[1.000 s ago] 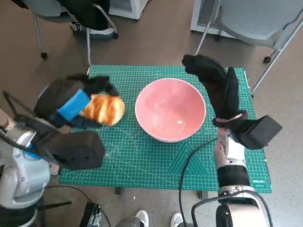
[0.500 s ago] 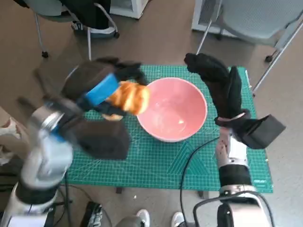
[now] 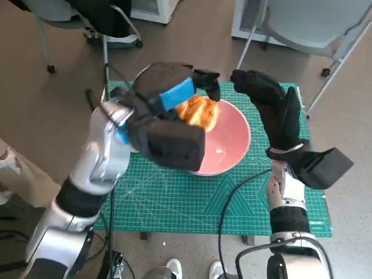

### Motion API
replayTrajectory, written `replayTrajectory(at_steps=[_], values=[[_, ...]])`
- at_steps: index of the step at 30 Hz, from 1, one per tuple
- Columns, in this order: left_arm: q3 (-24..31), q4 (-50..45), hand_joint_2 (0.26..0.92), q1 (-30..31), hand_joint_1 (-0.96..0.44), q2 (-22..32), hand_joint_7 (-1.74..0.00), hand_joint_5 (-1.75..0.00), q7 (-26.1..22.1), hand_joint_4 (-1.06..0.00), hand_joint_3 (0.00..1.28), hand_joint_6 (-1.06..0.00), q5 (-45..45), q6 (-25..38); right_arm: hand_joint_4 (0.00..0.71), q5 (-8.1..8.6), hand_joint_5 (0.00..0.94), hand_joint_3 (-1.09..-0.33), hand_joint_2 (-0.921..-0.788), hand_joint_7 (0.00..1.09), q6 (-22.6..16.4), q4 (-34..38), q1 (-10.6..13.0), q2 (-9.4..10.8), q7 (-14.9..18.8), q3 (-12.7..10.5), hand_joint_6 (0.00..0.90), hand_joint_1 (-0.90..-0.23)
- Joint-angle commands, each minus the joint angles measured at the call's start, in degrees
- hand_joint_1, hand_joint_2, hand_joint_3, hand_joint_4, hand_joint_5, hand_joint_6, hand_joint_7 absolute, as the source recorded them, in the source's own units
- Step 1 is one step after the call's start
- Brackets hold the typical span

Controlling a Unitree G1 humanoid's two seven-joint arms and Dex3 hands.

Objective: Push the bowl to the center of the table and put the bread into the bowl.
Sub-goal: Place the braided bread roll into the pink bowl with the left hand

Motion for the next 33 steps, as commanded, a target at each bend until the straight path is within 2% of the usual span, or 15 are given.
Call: replayTrajectory(at_steps=[1, 8, 15, 18, 20, 21, 22, 23, 24, 25, 28, 33], values=[[-0.80, 4.82, 0.919, -3.62, 0.00, -0.96, -1.16, -1.09, 1.37, -0.76, 0.03, -0.63, 0.14, -2.14, 0.225, -0.25, 0.000, -0.774, -0.921, 0.44, 0.11, -1.23, 2.24, -0.50, -1.65, -0.31, 0.107, -0.650], [-1.76, 10.43, 0.920, -5.54, 0.00, -2.88, -1.14, -1.12, 3.12, -0.77, 0.04, -0.62, 0.62, -3.08, 0.224, -0.98, 0.000, -0.780, -0.921, 0.44, -0.11, -2.61, 3.13, -0.48, -3.83, -0.08, 0.102, -0.637], [-2.13, 16.24, 0.918, -6.65, 0.00, -4.56, -1.06, -1.24, 4.28, -0.71, 0.06, -0.64, -0.20, -4.00, 0.223, -0.90, 0.000, -0.783, -0.921, 0.46, 0.07, -2.85, 3.39, -0.51, -5.09, 0.14, 0.099, -0.631], [-1.35, 16.61, 0.920, -6.50, 0.00, -4.96, -1.08, -1.28, 2.63, -0.68, 0.09, -0.59, -2.19, -3.89, 0.223, -0.54, 0.000, -0.784, -0.921, 0.46, 0.52, -2.91, 3.32, -0.50, -5.03, 0.18, 0.101, -0.631], [-1.03, 16.40, 0.920, -6.25, 0.00, -4.89, -1.19, -1.30, 0.22, -0.61, 0.14, -0.56, -3.65, -3.18, 0.225, -0.32, 0.001, -0.783, -0.921, 0.46, 0.77, -3.00, 3.33, -0.49, -4.86, 0.18, 0.102, -0.633], [-0.94, 16.16, 0.891, -6.10, 0.01, -4.77, -0.94, -1.07, -1.05, -0.54, 0.14, -0.44, -4.27, -2.76, 0.225, -0.23, 0.001, -0.781, -0.921, 0.46, 0.87, -3.06, 3.35, -0.50, -4.78, 0.19, 0.102, -0.636], [-0.99, 15.79, 0.881, -6.05, 0.01, -4.45, -0.82, -0.95, -3.01, -0.54, 0.14, -0.42, -4.88, -1.95, 0.225, -0.22, 0.002, -0.781, -0.921, 0.46, 0.89, -3.02, 3.32, -0.50, -4.71, 0.22, 0.101, -0.637], [-1.04, 15.42, 0.856, -6.00, 0.01, -4.23, -0.59, -0.63, -4.38, -0.41, 0.14, -0.37, -5.27, -1.33, 0.226, -0.21, 0.002, -0.780, -0.921, 0.47, 0.91, -3.08, 3.36, -0.51, -4.67, 0.25, 0.101, -0.639], [-1.08, 15.10, 0.839, -5.97, 0.01, -4.12, -0.42, -0.41, -5.15, -0.35, 0.15, -0.35, -5.43, -0.91, 0.226, -0.20, 0.002, -0.779, -0.921, 0.47, 0.92, -3.18, 3.43, -0.52, -4.65, 0.27, 0.101, -0.641], [-1.08, 14.97, 0.822, -6.15, 0.01, -4.01, -0.30, -0.26, -6.76, -0.28, 0.15, -0.33, -5.90, -0.14, 0.226, -0.20, 0.002, -0.779, -0.921, 0.47, 0.91, -3.16, 3.42, -0.56, -4.59, 0.29, 0.100, -0.642], [-1.18, 15.02, 0.782, -6.70, -0.02, -3.94, -0.13, -0.09, -10.15, -0.14, 0.14, -0.29, -6.81, 1.67, 0.226, -0.02, 0.002, -0.778, -0.921, 0.47, 0.88, -2.77, 3.21, -0.66, -4.23, 0.24, 0.099, -0.643], [-1.70, 13.71, 0.747, -6.52, -0.14, -3.74, -0.04, -0.01, -11.67, -0.06, 0.11, -0.24, -6.17, 3.31, 0.224, 0.20, 0.001, -0.777, -0.921, 0.47, 0.83, -2.29, 3.07, -0.65, -3.81, 0.18, 0.097, -0.644]])
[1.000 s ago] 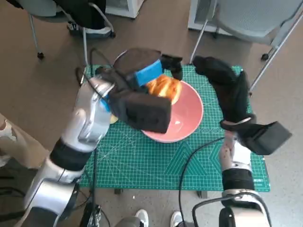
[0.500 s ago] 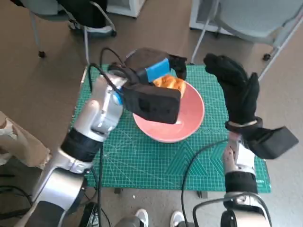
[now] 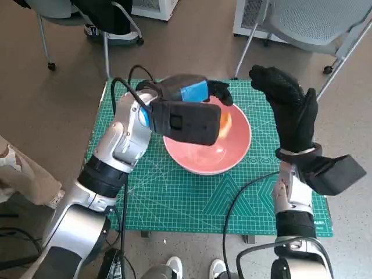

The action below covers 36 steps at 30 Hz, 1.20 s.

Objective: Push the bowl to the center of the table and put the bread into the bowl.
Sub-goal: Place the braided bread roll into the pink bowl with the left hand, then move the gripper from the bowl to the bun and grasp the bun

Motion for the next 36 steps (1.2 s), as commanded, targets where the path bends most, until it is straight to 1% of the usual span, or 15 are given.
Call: replayTrajectory(at_steps=[1, 6, 12, 16, 20, 24, 27, 30, 32, 34, 36], values=[[-0.09, -2.23, 0.743, -1.53, -0.16, 0.83, -0.03, -0.01, -1.32, -0.05, 0.10, -0.23, -0.04, 1.35, 0.223, 0.41, 0.000, -0.777, -0.921, 0.48, 0.85, 0.93, 1.19, -0.05, 0.63, 0.09, 0.096, -0.644], [0.12, -4.24, 0.739, -0.08, -0.23, 1.62, -0.01, 0.00, -0.48, -0.01, 0.08, -0.21, 0.23, 1.10, 0.219, 0.39, 0.000, -0.777, -0.921, 0.48, 0.50, 0.99, 1.31, 0.03, 1.01, 0.20, 0.093, -0.644], [1.24, -6.79, 0.742, 1.60, -0.27, 3.31, 0.00, 0.00, -0.29, 0.00, 0.06, -0.19, -0.67, 0.73, 0.219, 0.42, 0.000, -0.777, -0.921, 0.48, 0.71, 1.31, 1.16, -0.01, 1.23, 0.14, 0.090, -0.644], [3.03, -11.37, 0.744, 3.63, -0.29, 5.33, 0.00, 0.00, -1.14, 0.00, 0.05, -0.18, -1.69, 2.11, 0.219, 0.50, 0.000, -0.777, -0.921, 0.49, 0.65, 1.46, 1.12, 0.07, 1.53, 0.17, 0.088, -0.644], [5.76, -19.09, 0.746, 6.61, -0.31, 8.56, 0.00, 0.00, -2.62, 0.00, 0.05, -0.18, -2.55, 4.27, 0.220, 0.35, 0.001, -0.778, -0.921, 0.49, 0.61, 1.68, 0.95, 0.22, 1.58, 0.26, 0.086, -0.646], [9.48, -27.14, 0.742, 10.35, -0.32, 12.44, 0.00, 0.00, -3.34, 0.00, 0.04, -0.18, -3.57, 5.58, 0.220, 0.41, 0.001, -0.779, -0.921, 0.49, 0.72, 1.41, 1.05, 0.37, 1.69, 0.36, 0.085, -0.647], [13.87, -33.76, 0.736, 14.54, -0.31, 16.13, 0.00, 0.00, -2.90, 0.00, 0.03, -0.17, -4.65, 5.06, 0.221, 0.50, 0.001, -0.779, -0.921, 0.49, 0.93, 1.06, 1.13, 0.47, 1.78, 0.48, 0.085, -0.647], [17.43, -38.41, 0.724, 18.49, -0.31, 18.74, 0.00, 0.00, -1.93, 0.00, 0.02, -0.18, -5.30, 4.16, 0.221, 0.53, 0.001, -0.779, -0.921, 0.49, 0.99, 0.83, 1.25, 0.56, 1.84, 0.61, 0.085, -0.647], [20.13, -41.22, 0.717, 22.29, -0.32, 20.40, 0.00, 0.00, 0.03, 0.00, 0.02, -0.18, -5.10, 2.61, 0.220, 0.56, 0.001, -0.779, -0.921, 0.49, 0.93, 0.84, 1.29, 0.62, 1.88, 0.65, 0.085, -0.648], [21.64, -43.17, 0.712, 25.07, -0.33, 21.42, 0.00, 0.00, 1.67, 0.00, 0.01, -0.17, -4.57, 1.60, 0.219, 0.62, 0.000, -0.778, -0.921, 0.49, 0.93, 0.76, 1.38, 0.66, 1.94, 0.66, 0.085, -0.648], [23.42, -46.04, 0.705, 29.49, -0.38, 22.72, 0.00, 0.00, 4.44, 0.00, 0.01, -0.17, -2.34, 0.24, 0.219, 0.70, 0.000, -0.778, -0.921, 0.49, 0.94, 0.91, 1.36, 0.70, 2.02, 0.62, 0.084, -0.648]])
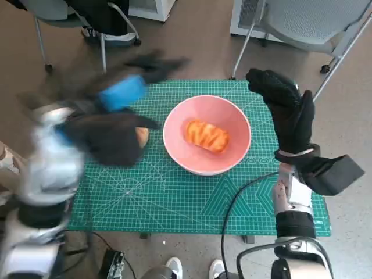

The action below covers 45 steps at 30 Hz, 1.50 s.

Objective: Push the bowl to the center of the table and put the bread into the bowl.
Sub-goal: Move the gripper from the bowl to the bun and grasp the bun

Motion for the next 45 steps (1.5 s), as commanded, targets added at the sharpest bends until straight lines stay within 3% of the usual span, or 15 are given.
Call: replayTrajectory(at_steps=[1, 10, 20, 28, 38, 45], values=[[3.78, -6.94, 0.703, 9.39, -0.40, 3.07, 0.00, 0.00, 5.07, 0.00, 0.01, -0.17, 3.74, -2.66, 0.219, 0.53, 0.000, -0.778, -0.921, 0.49, 0.88, 0.38, 1.29, 0.57, 0.59, 0.30, 0.084, -0.648], [4.52, -14.93, 0.688, 16.43, -0.44, 5.22, 0.00, 0.00, 2.58, 0.00, 0.00, -0.16, 7.07, 1.96, 0.220, 0.88, 0.001, -0.774, -0.921, 0.49, 0.94, 2.09, 0.66, 1.05, 1.18, 0.07, 0.082, -0.660], [2.36, -14.29, 0.674, 15.96, -0.38, 4.46, 0.00, 0.00, 2.11, 0.00, 0.00, -0.17, 8.07, 4.15, 0.216, 1.01, 0.000, -0.762, -0.921, 0.49, 1.71, 2.91, 0.00, 1.28, 2.07, -0.02, 0.091, -0.699], [-2.59, -12.32, 0.666, 14.86, -0.34, 2.22, -0.01, 0.00, 2.91, 0.00, 0.00, -0.19, 12.65, 6.50, 0.216, 1.32, 0.001, -0.754, -0.921, 0.49, 2.42, 2.78, -0.06, 0.85, 2.84, -0.13, 0.095, -0.714], [-10.31, 4.80, 0.680, 7.83, -0.39, -1.22, 0.00, 0.00, 6.26, 0.00, 0.01, -0.18, 16.98, 4.92, 0.217, 1.27, 0.001, -0.751, -0.921, 0.49, 2.10, 3.89, -0.20, 0.28, 3.46, -0.47, 0.096, -0.704], [-14.63, 22.71, 0.681, -1.41, -0.41, -4.33, 0.00, 0.00, 7.00, 0.00, 0.00, -0.18, 17.63, 5.03, 0.217, 1.45, 0.001, -0.751, -0.921, 0.49, 2.45, 4.03, -0.39, -0.25, 3.52, -0.75, 0.096, -0.696]])
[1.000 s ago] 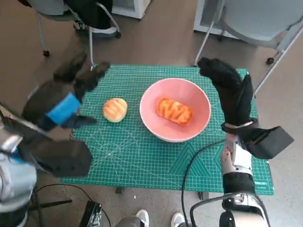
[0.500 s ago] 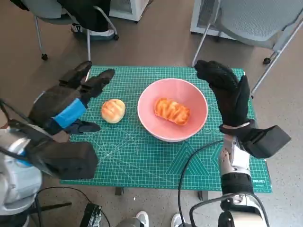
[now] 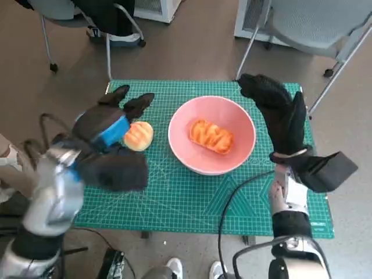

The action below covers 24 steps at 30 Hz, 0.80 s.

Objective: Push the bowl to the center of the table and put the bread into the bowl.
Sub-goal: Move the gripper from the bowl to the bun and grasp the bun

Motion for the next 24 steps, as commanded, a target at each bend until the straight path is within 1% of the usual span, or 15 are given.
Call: replayTrajectory(at_steps=[1, 7, 12, 24], values=[[-2.71, 11.52, 0.680, -7.26, -0.41, -2.17, 0.00, 0.00, 0.11, 0.00, 0.00, -0.17, 0.79, 0.56, 0.217, 0.24, 0.001, -0.752, -0.921, 0.49, 1.09, 0.88, 0.26, -0.75, 0.39, -0.29, 0.096, -0.693], [-4.79, 19.25, 0.677, -11.48, -0.41, -3.00, 0.00, 0.00, -1.20, 0.00, 0.00, -0.17, 0.82, 1.26, 0.216, 0.38, 0.000, -0.755, -0.921, 0.49, 1.41, 0.33, 0.56, -0.99, 0.18, -0.34, 0.102, -0.673], [-6.06, 22.72, 0.674, -13.47, -0.40, -3.22, 0.00, 0.00, -1.71, 0.00, 0.00, -0.17, 0.93, 1.60, 0.215, 0.41, 0.000, -0.755, -0.921, 0.49, 1.60, 0.14, 0.68, -1.16, -0.01, -0.41, 0.104, -0.667], [-7.67, 31.10, 0.674, -16.89, -0.42, -4.06, 0.00, 0.00, 0.10, 0.00, 0.00, -0.15, 0.40, 0.04, 0.215, -0.34, 0.000, -0.758, -0.921, 0.49, 0.95, -0.18, 0.91, -1.24, -1.03, -0.15, 0.101, -0.655]])
